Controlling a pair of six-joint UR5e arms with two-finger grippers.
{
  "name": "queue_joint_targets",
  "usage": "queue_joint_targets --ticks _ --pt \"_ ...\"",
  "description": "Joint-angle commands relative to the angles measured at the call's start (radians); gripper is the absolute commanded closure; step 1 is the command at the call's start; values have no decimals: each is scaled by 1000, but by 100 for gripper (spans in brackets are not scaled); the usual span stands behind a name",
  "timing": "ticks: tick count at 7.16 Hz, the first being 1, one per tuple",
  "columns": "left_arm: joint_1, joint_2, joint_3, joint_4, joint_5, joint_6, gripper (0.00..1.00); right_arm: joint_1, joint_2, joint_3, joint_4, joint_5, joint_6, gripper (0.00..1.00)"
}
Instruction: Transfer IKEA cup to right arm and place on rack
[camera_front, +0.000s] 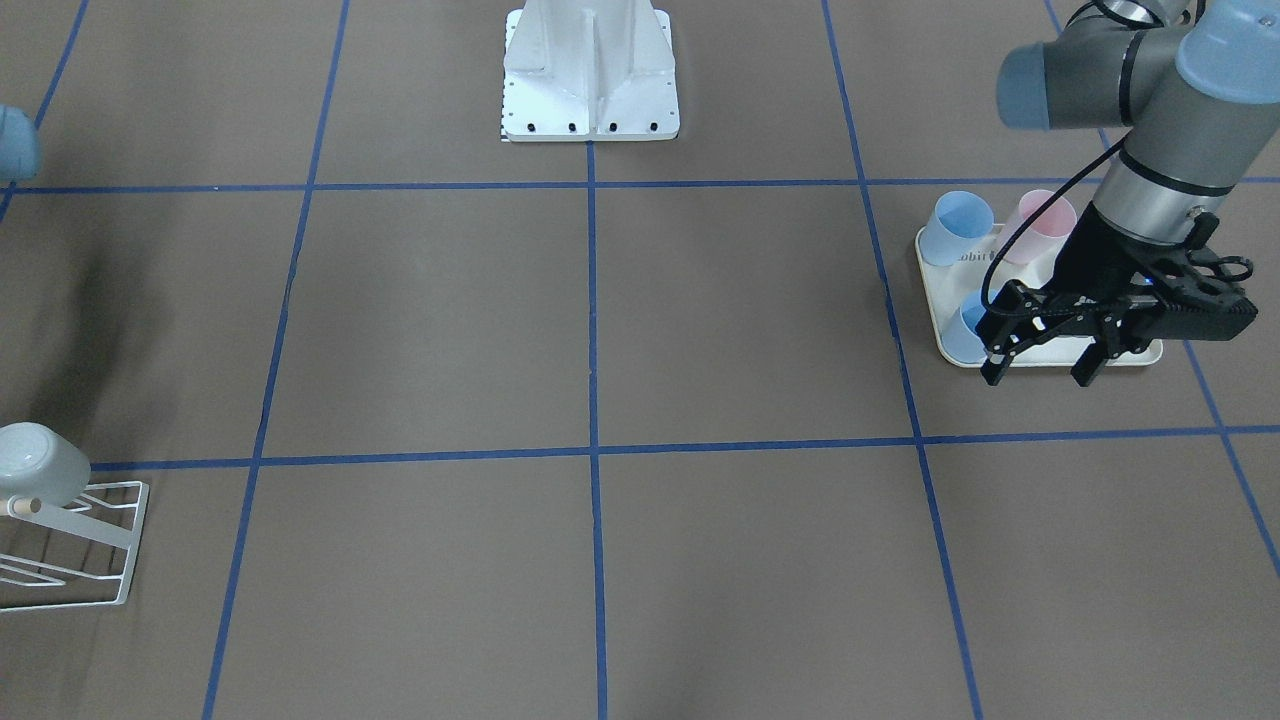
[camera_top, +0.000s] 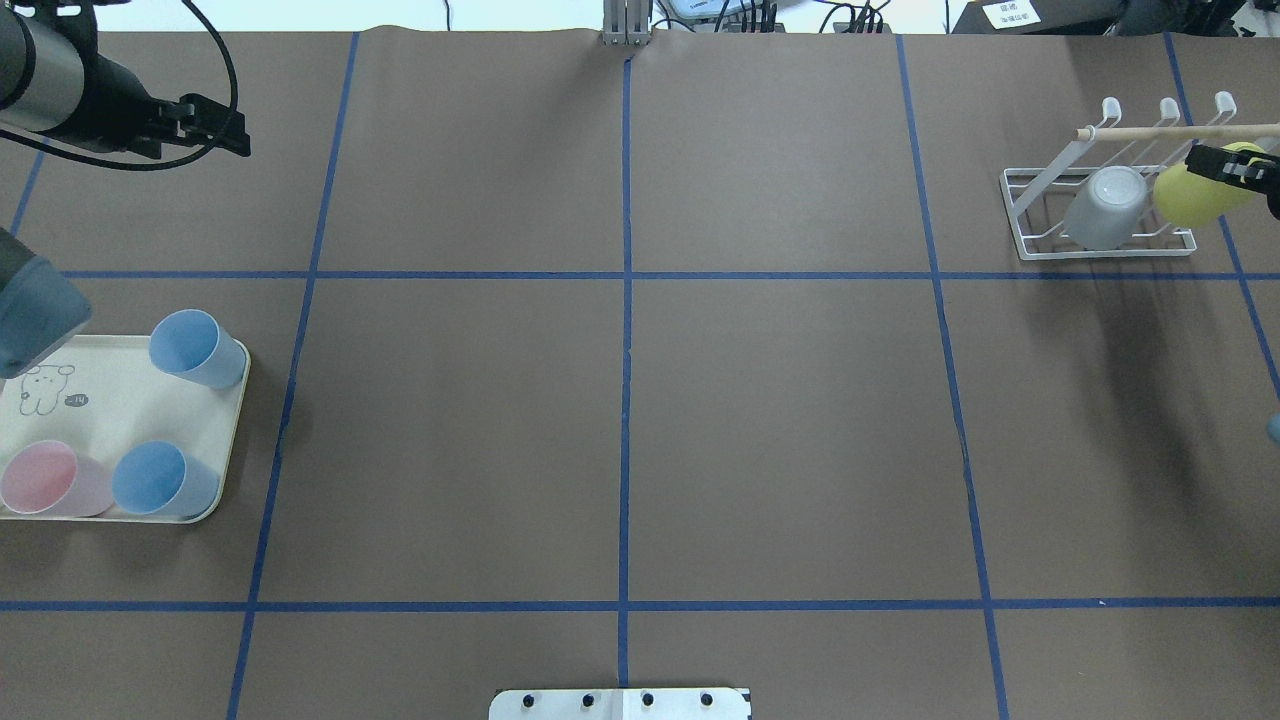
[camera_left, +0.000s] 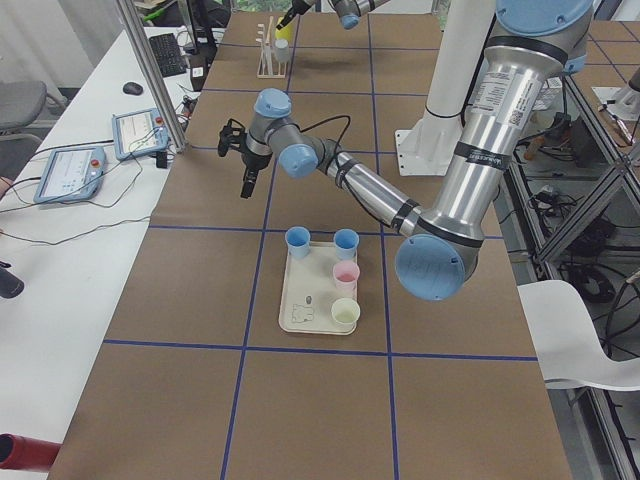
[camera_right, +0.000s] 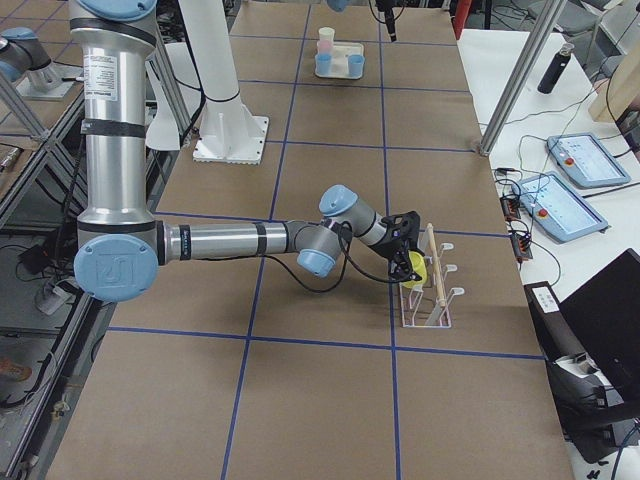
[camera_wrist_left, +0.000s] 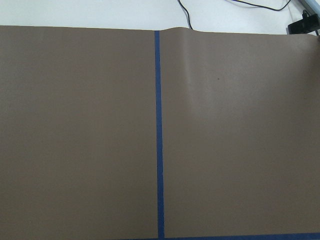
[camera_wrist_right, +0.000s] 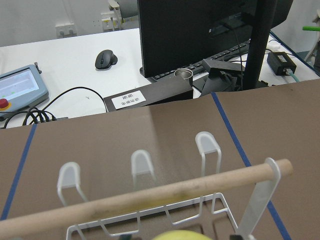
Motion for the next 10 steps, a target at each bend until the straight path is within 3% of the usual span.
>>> queue_joint_targets --ticks 1,2,5,6,9,10 --pt "-26 36 2 1 -2 121 0 -1 15 -8 2 3 1 1" --pt "-42 75 0 1 -3 173 0 -1 13 4 2 15 2 1" --pt "-30 178 -2 5 -94 140 0 2 -45 166 0 107 4 1" --pt "-25 220 2 4 -115 132 0 2 -50 199 -1 180 4 1" --pt "45 235 46 2 -180 132 5 2 -45 218 0 352 5 1" --pt "65 230 58 2 -180 132 7 2 -47 222 0 362 4 1"
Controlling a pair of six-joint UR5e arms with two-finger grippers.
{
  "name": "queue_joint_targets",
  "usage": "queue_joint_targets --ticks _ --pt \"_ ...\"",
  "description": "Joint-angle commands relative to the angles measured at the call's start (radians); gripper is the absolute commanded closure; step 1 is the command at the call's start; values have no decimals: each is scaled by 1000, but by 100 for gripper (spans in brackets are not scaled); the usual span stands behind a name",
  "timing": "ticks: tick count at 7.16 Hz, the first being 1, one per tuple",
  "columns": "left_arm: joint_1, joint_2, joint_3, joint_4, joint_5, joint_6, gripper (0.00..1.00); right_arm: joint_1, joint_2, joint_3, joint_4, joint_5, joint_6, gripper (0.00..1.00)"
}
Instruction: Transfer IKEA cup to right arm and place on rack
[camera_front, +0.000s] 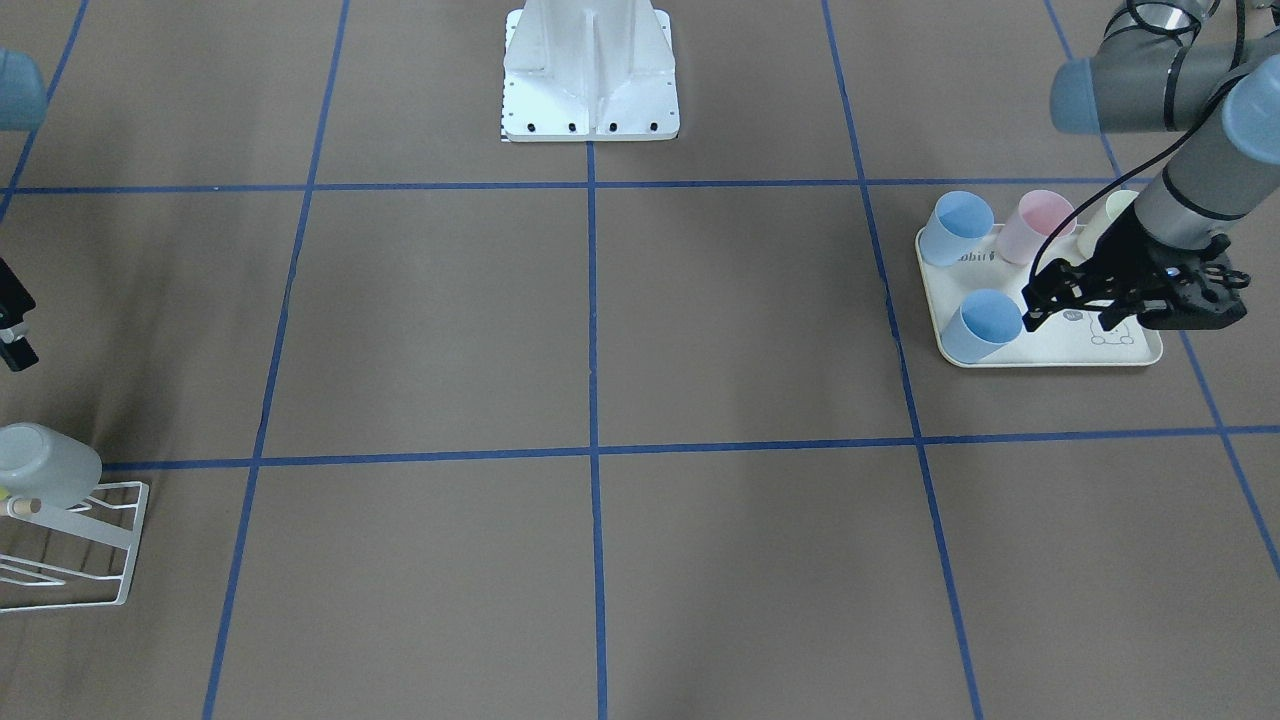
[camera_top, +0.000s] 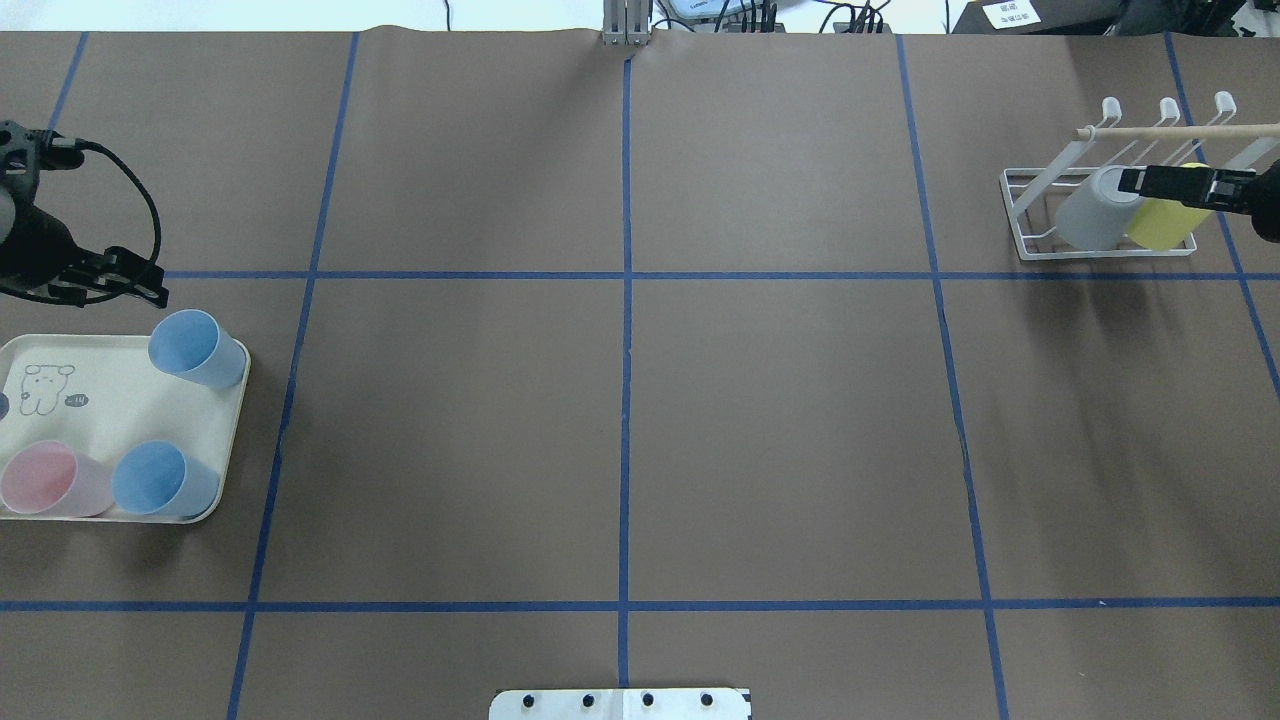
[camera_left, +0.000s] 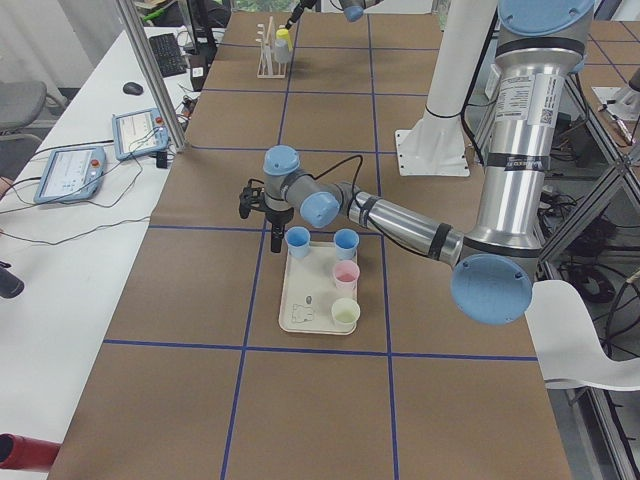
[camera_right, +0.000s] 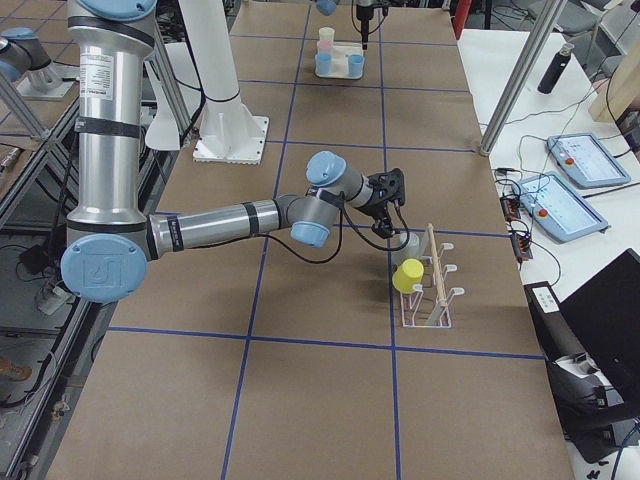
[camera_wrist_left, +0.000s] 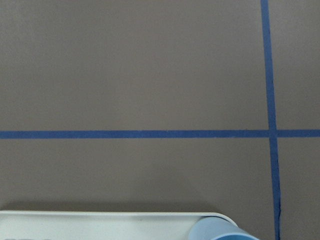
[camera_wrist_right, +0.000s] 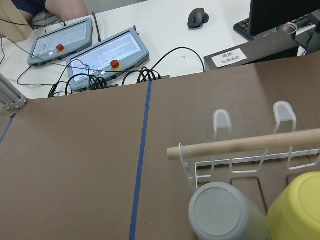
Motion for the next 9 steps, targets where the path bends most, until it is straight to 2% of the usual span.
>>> queue_joint_targets --ticks 1,3,4,5,6,7,8,9 --pt "55 2 16 -1 -4 0 14 -1 0 6 1 38 1 1" --pt "63 7 18 -2 -7 0 18 -1 -1 4 1 53 1 1" --pt "79 13 36 -7 -6 -2 44 -1 -3 3 1 56 1 1" --pt "87 13 44 -10 -7 -3 91 -7 3 1 1 63 37 1" --pt "87 11 45 -10 -19 -2 100 -18 12 6 1 61 91 1" --pt "75 14 -25 -1 -129 -3 100 -27 15 18 2 63 101 1" --pt "-40 1 -85 46 -195 -5 100 -39 38 28 2 64 137 1" --pt "-95 -37 -135 86 -210 -29 100 -93 89 41 2 60 291 1"
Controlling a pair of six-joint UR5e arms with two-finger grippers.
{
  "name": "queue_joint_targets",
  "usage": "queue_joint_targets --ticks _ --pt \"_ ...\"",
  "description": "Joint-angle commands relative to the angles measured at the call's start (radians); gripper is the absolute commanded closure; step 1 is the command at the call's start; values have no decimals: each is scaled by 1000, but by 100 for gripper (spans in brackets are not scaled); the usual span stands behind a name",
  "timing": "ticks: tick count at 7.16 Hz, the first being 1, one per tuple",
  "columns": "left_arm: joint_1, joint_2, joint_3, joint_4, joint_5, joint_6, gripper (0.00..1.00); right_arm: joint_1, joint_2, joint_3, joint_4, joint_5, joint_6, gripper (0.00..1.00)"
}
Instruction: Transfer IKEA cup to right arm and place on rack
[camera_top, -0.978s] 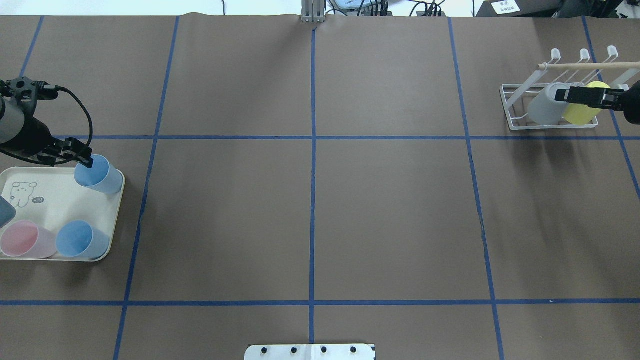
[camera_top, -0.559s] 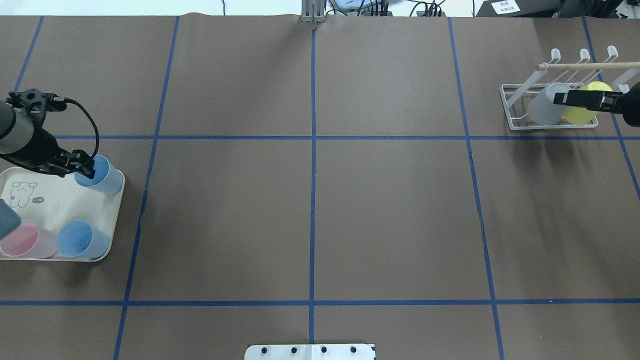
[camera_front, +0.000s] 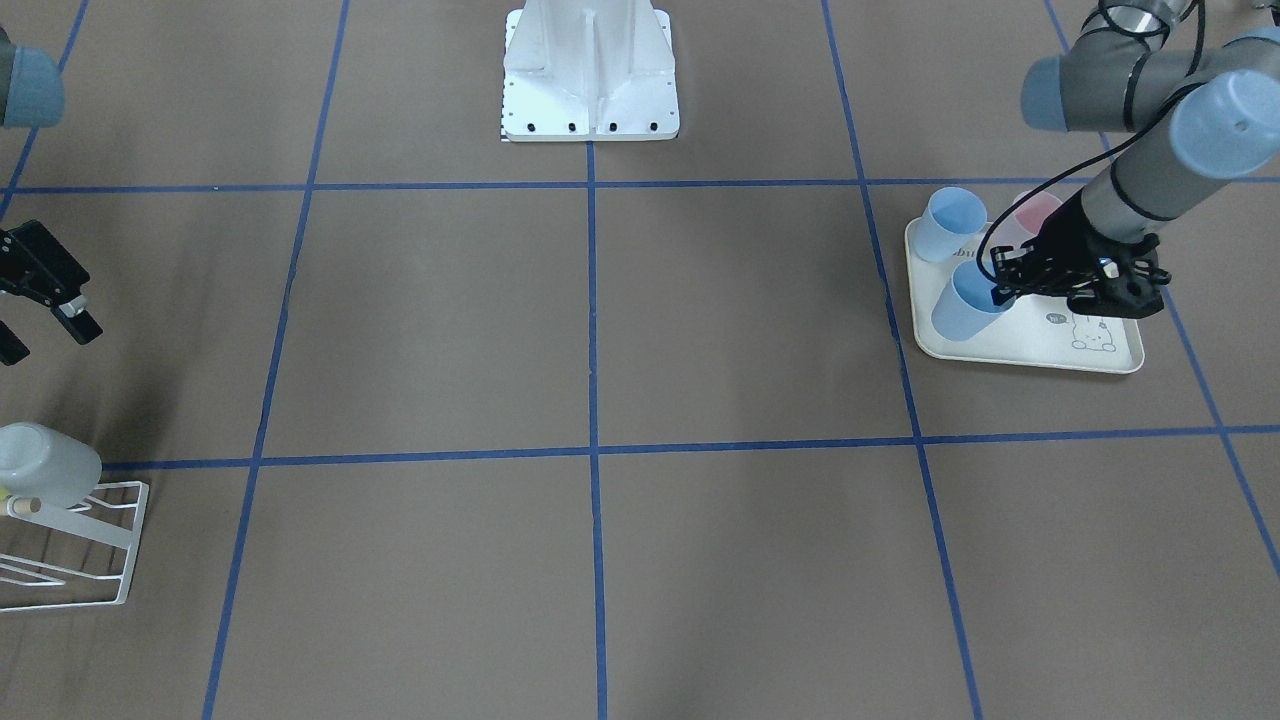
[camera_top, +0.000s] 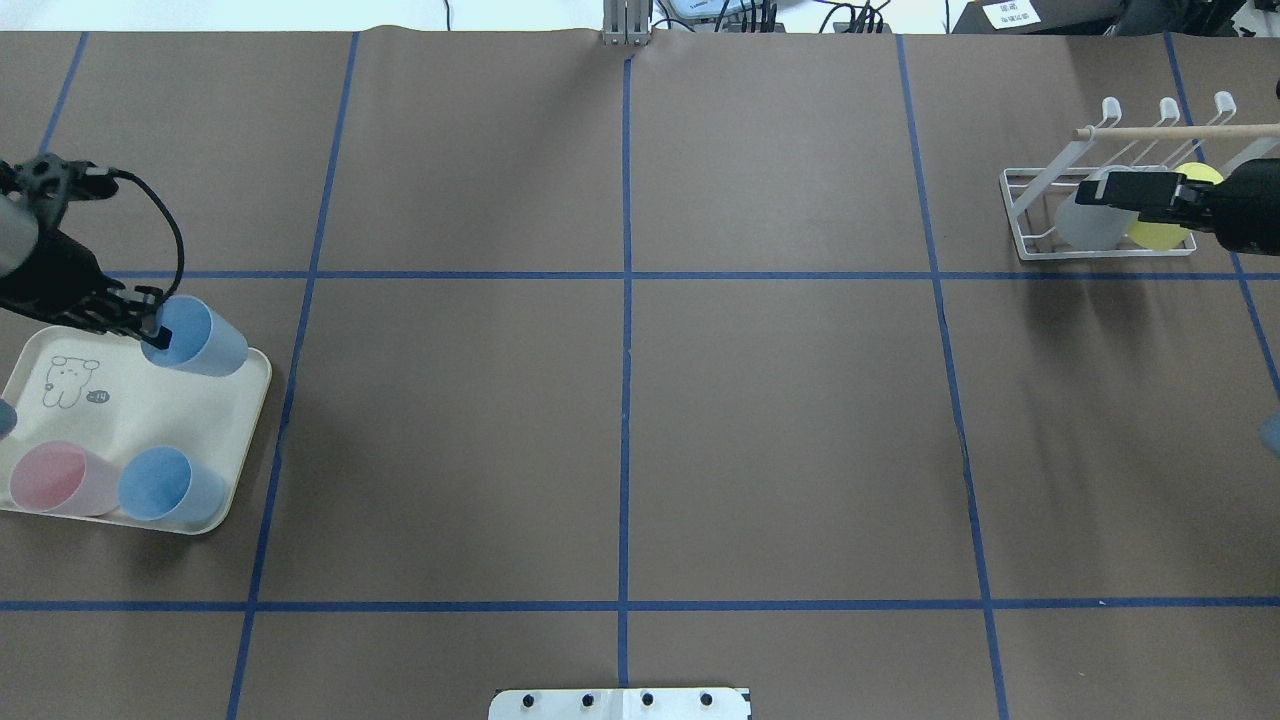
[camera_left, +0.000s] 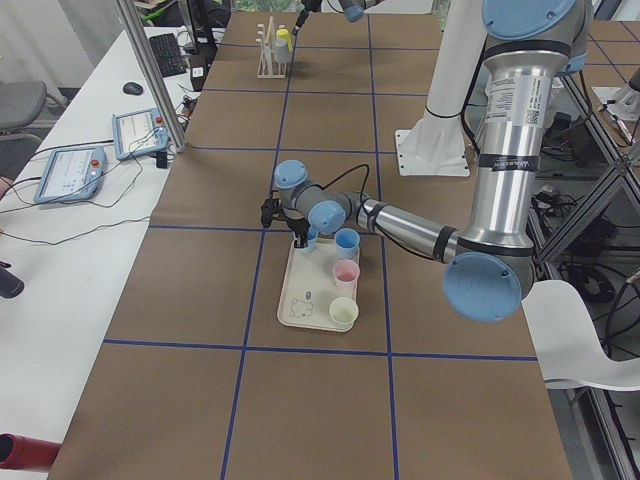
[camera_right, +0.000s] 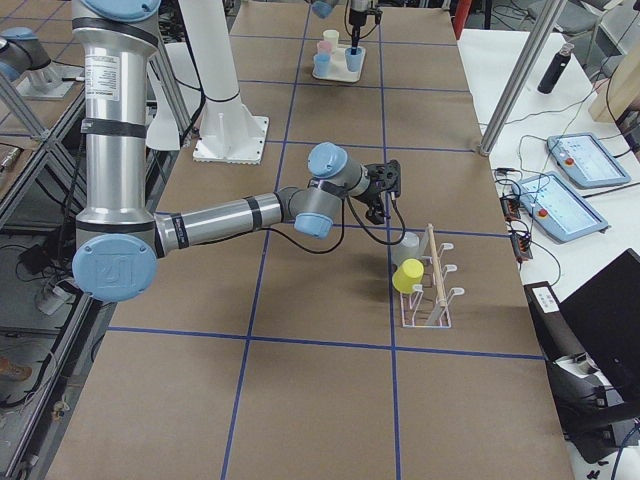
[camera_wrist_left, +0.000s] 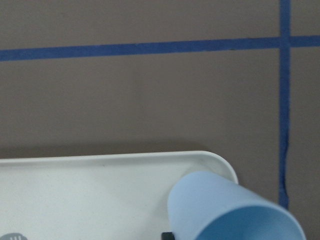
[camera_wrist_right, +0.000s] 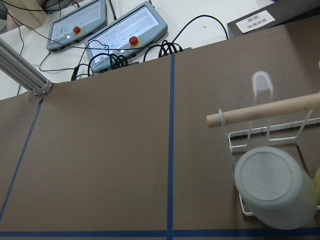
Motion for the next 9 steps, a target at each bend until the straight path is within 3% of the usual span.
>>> queue_joint_targets --ticks 1,3,5,7,9 --pt "-82 -111 -70 46 -48 -126 100 -94 115 22 0 -3 285 1" --pt "-59 -263 -79 6 -52 -449 100 -157 173 83 0 -13 512 1" --pt "48 -345 -44 -313 -26 -915 100 -193 255 119 0 -51 743 1" --pt "137 -357 -8 -671 203 -1261 100 -280 255 177 0 -186 855 1" --pt "208 -357 -8 -800 366 -1376 100 -328 256 218 0 -266 972 1"
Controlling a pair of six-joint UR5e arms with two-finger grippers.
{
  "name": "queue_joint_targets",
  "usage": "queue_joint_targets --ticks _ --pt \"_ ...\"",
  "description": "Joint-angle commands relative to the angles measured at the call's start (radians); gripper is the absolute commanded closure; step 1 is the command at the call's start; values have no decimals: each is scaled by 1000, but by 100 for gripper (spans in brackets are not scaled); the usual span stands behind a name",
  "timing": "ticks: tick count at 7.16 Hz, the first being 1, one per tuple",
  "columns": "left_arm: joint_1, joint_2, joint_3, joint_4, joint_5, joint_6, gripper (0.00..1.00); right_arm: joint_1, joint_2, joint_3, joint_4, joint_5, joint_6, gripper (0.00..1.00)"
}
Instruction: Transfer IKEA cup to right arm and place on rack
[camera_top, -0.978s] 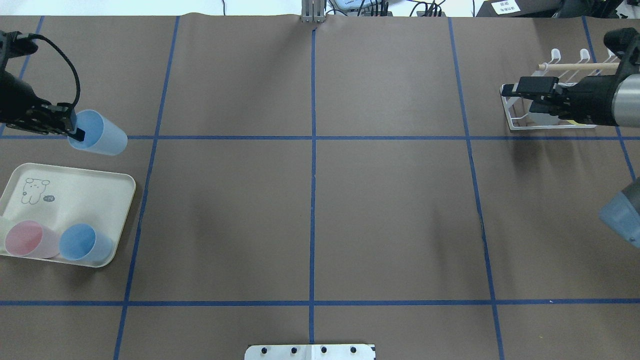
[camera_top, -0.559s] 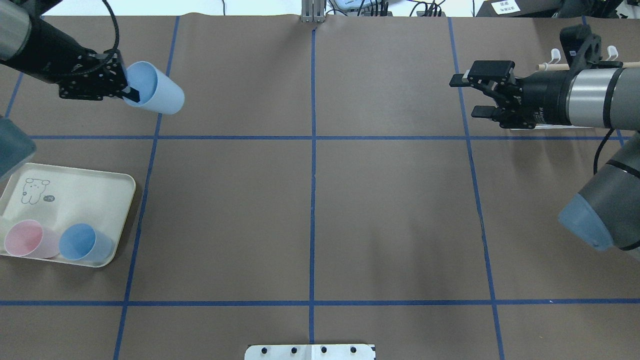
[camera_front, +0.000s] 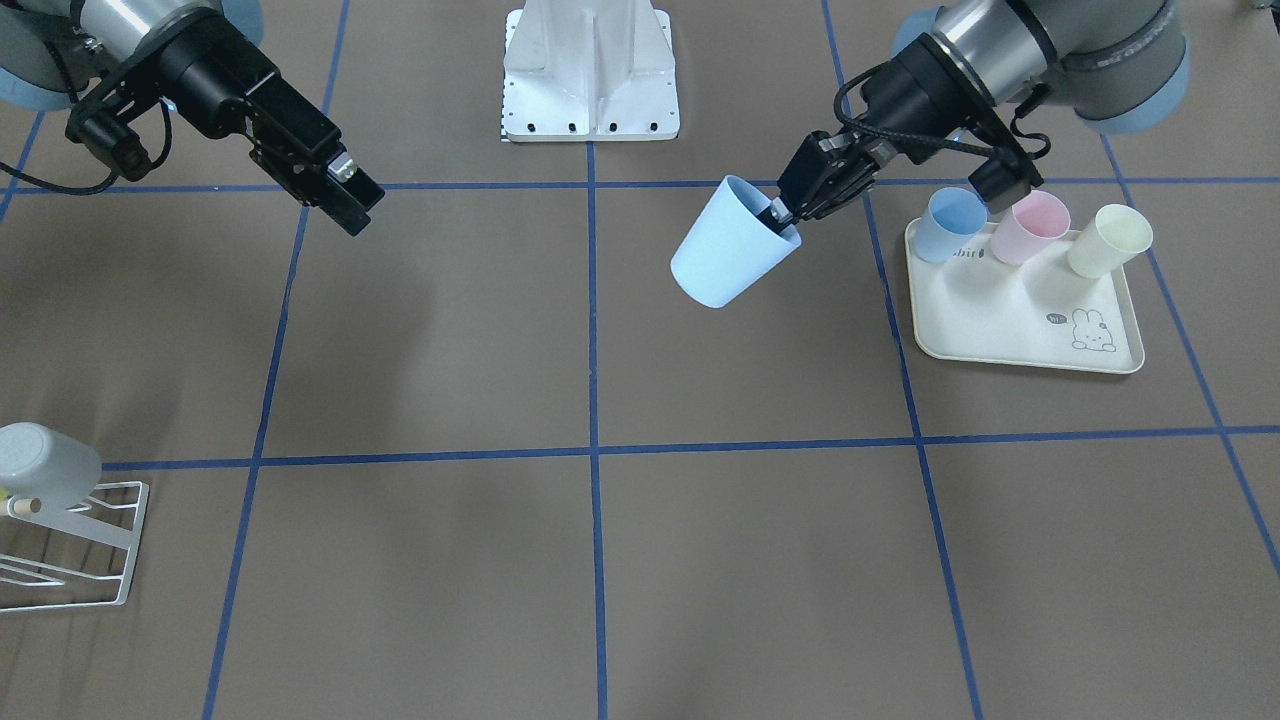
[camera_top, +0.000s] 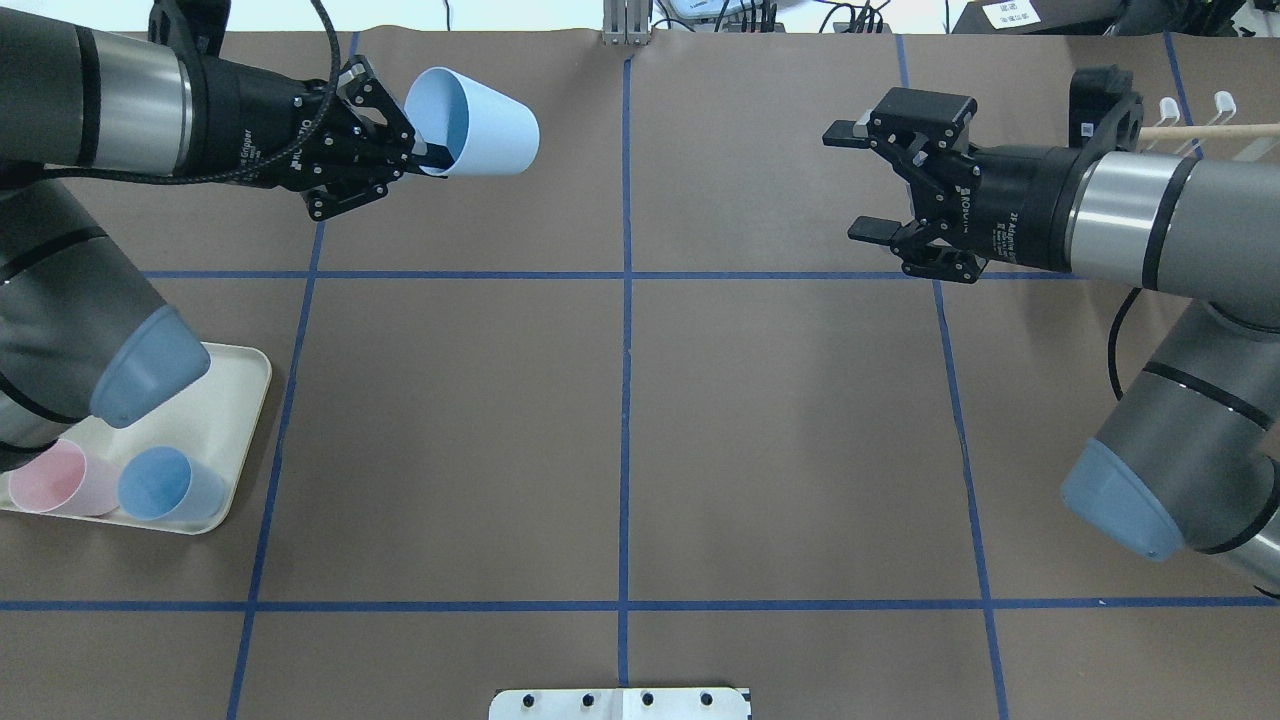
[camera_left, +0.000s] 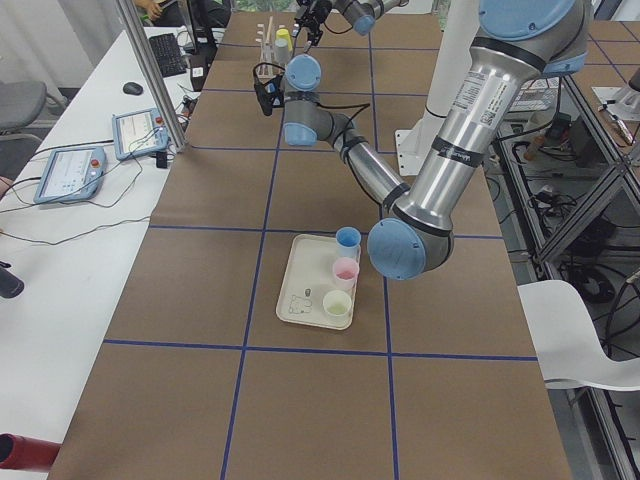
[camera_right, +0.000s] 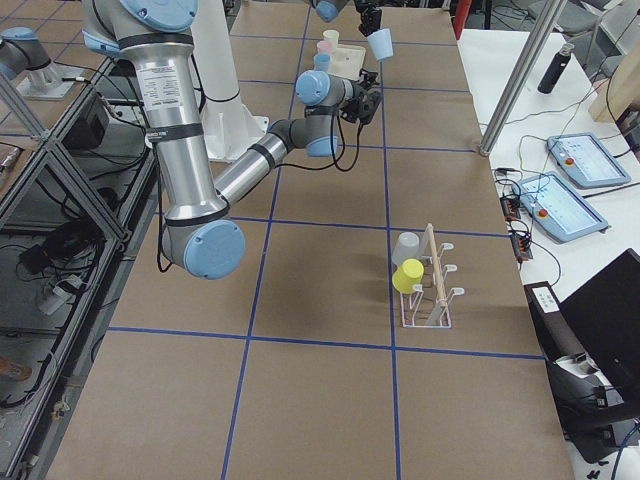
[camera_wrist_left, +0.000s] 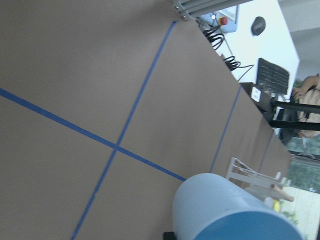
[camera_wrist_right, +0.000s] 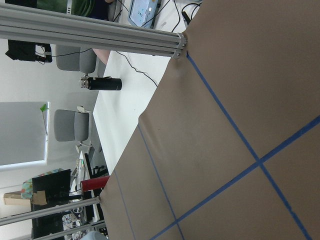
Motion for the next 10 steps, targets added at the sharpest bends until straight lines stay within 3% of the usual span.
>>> queue_joint_targets --ticks 1,3,6,10 --pt "68 1 16 -168 167 -145 100 -38 2 38 0 -74 121 1" --pt "146 -2 17 -227 293 -181 100 -60 28 44 0 -121 200 1" --pt "252 -51 17 -283 452 -248 100 -150 89 47 -2 -295 362 2" --pt "282 -52 20 -342 401 -283 100 -204 118 47 -3 -283 351 2"
